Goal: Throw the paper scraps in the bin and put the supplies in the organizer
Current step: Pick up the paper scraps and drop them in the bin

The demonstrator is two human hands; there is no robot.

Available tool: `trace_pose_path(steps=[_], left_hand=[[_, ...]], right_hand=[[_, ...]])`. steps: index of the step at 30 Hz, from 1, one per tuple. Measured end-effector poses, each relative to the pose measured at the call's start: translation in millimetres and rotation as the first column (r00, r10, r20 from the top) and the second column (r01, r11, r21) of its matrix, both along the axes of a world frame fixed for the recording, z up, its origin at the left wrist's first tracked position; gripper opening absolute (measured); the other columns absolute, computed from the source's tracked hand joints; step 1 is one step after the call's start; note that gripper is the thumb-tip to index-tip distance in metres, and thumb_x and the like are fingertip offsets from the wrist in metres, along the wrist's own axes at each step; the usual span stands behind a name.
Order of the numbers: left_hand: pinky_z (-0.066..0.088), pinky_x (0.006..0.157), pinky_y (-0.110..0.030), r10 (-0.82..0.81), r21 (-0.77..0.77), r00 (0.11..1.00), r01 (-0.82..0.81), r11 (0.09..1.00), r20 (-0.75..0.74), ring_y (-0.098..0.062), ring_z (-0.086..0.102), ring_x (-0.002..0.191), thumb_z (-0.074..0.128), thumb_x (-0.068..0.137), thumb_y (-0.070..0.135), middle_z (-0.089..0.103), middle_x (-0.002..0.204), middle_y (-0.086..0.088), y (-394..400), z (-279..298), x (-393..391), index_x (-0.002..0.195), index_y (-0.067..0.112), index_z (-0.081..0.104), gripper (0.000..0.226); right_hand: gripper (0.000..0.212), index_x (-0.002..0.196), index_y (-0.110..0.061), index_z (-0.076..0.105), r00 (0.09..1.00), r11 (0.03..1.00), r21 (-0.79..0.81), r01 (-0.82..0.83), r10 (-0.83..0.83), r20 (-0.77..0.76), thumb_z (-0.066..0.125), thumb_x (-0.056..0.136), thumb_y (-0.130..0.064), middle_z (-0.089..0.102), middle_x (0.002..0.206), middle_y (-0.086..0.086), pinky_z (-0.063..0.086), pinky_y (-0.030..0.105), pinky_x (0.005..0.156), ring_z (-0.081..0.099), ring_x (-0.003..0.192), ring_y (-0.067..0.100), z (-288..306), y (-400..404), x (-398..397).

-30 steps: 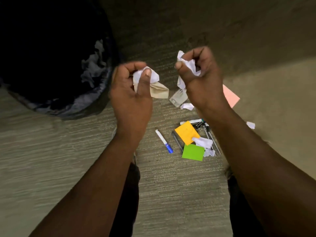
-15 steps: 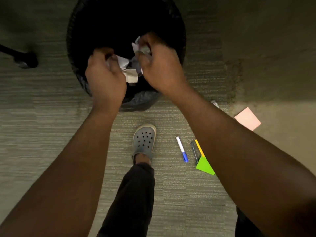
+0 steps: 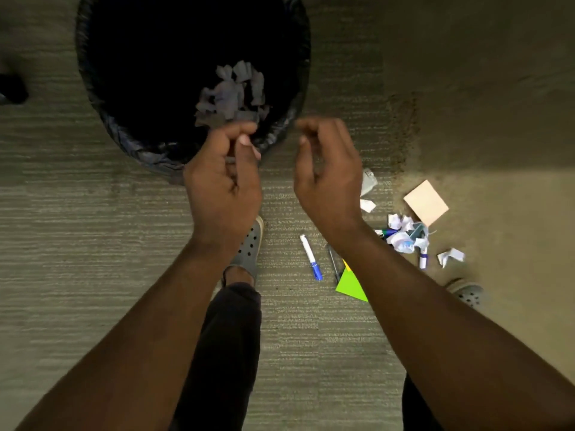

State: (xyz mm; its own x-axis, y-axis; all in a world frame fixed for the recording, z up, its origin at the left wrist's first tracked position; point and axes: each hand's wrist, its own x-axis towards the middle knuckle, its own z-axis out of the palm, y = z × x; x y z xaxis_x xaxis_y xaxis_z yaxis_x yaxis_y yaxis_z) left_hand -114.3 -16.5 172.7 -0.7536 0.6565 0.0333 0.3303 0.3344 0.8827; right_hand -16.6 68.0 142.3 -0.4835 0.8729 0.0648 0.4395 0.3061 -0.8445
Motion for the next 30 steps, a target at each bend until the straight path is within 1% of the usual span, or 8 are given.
trace_pose_path(steps=[6, 10, 13, 15, 18, 23, 26, 30], left_hand=[[0.050, 0.063, -0.027, -0.115, -0.203, 0.980, 0.148, 0.968, 0.165, -0.008, 0.060, 0.065, 0.048, 0.097, 0.024, 0.064, 0.079, 0.007, -25.7, -51.2, 86.1, 0.105, 0.018, 0.066, 0.021], [0.056, 0.068, -0.035, -0.332, -0.333, 0.918, 0.390, 0.858, 0.217, -0.016, 0.066, 0.077, 0.048, 0.095, 0.023, 0.070, 0.092, 0.002, -37.8, -95.0, 135.8, 0.102, 0.015, 0.067, 0.022], [0.054, 0.075, -0.037, -0.474, -0.420, 0.862, 0.503, 0.755, 0.181, -0.024, 0.065, 0.086, 0.050, 0.091, 0.020, 0.069, 0.098, -0.005, -41.8, -133.3, 164.6, 0.102, 0.012, 0.068, 0.022], [0.053, 0.078, -0.037, -0.520, -0.451, 0.836, 0.537, 0.713, 0.174, -0.027, 0.064, 0.090, 0.050, 0.090, 0.019, 0.067, 0.101, -0.006, -38.1, -155.7, 179.8, 0.104, 0.011, 0.067, 0.024], [0.052, 0.081, -0.035, -0.556, -0.459, 0.822, 0.544, 0.702, 0.124, -0.027, 0.063, 0.094, 0.050, 0.089, 0.014, 0.066, 0.103, -0.007, -24.9, -185.6, 196.1, 0.103, 0.011, 0.066, 0.022], [0.050, 0.092, -0.039, -0.631, -0.499, 0.774, 0.525, 0.690, -0.059, -0.033, 0.057, 0.111, 0.051, 0.085, 0.010, 0.060, 0.122, -0.012, 19.2, -207.9, 184.6, 0.116, 0.009, 0.064, 0.033], [0.047, 0.099, -0.042, -0.721, -0.559, 0.692, 0.593, 0.579, -0.013, -0.036, 0.050, 0.122, 0.055, 0.082, 0.011, 0.054, 0.134, -0.014, 29.4, -244.1, 205.5, 0.121, 0.008, 0.061, 0.040], [0.048, 0.092, -0.049, -0.819, -0.690, 0.574, 0.589, 0.420, -0.008, -0.037, 0.043, 0.126, 0.056, 0.081, 0.014, 0.045, 0.142, -0.014, 40.9, -276.7, 226.5, 0.124, 0.016, 0.056, 0.044]], right_hand=[[0.022, 0.106, -0.016, 0.059, 0.948, 0.973, -0.205, 0.110, -0.041, 0.316, 0.047, 0.087, -0.014, 0.053, 0.112, 0.004, 0.053, 0.044, 0.079, 0.059, 0.097, 0.022, -52.2, -38.2, 142.6], [0.022, 0.102, -0.013, 0.062, 0.853, 0.943, -0.273, 0.188, -0.019, 0.522, 0.050, 0.083, -0.017, 0.056, 0.110, 0.010, 0.041, 0.033, 0.086, 0.057, 0.099, 0.030, -88.0, -52.5, 221.3], [0.029, 0.109, -0.006, 0.063, 0.788, 0.923, -0.311, 0.225, 0.016, 0.616, 0.051, 0.084, -0.015, 0.058, 0.114, 0.017, 0.039, 0.035, 0.089, 0.048, 0.113, 0.032, -115.2, -55.6, 260.5], [0.031, 0.115, -0.006, 0.061, 0.760, 0.916, -0.321, 0.239, 0.029, 0.649, 0.056, 0.085, -0.009, 0.056, 0.120, 0.020, 0.041, 0.038, 0.091, 0.039, 0.122, 0.029, -134.9, -54.0, 279.5], [0.042, 0.122, -0.006, 0.053, 0.741, 0.904, -0.346, 0.252, 0.049, 0.669, 0.061, 0.081, -0.009, 0.051, 0.124, 0.018, 0.043, 0.040, 0.096, 0.045, 0.123, 0.035, -161.1, -47.4, 297.0], [0.064, 0.138, -0.013, 0.039, 0.688, 0.973, -0.219, 0.069, 0.112, 0.717, 0.067, 0.080, -0.020, 0.038, 0.140, 0.015, 0.039, 0.040, 0.101, 0.041, 0.124, 0.034, -177.3, -10.8, 276.6], [0.068, 0.141, -0.015, 0.039, 0.657, 0.987, -0.157, -0.032, 0.139, 0.741, 0.067, 0.081, -0.030, 0.034, 0.147, 0.017, 0.036, 0.042, 0.105, 0.038, 0.130, 0.036, -209.7, 0.6, 292.9], [0.059, 0.135, -0.014, 0.042, 0.672, 0.986, -0.146, -0.083, 0.164, 0.722, 0.066, 0.083, -0.029, 0.041, 0.140, 0.016, 0.040, 0.041, 0.098, 0.044, 0.120, 0.035, -243.4, 12.4, 305.1]])
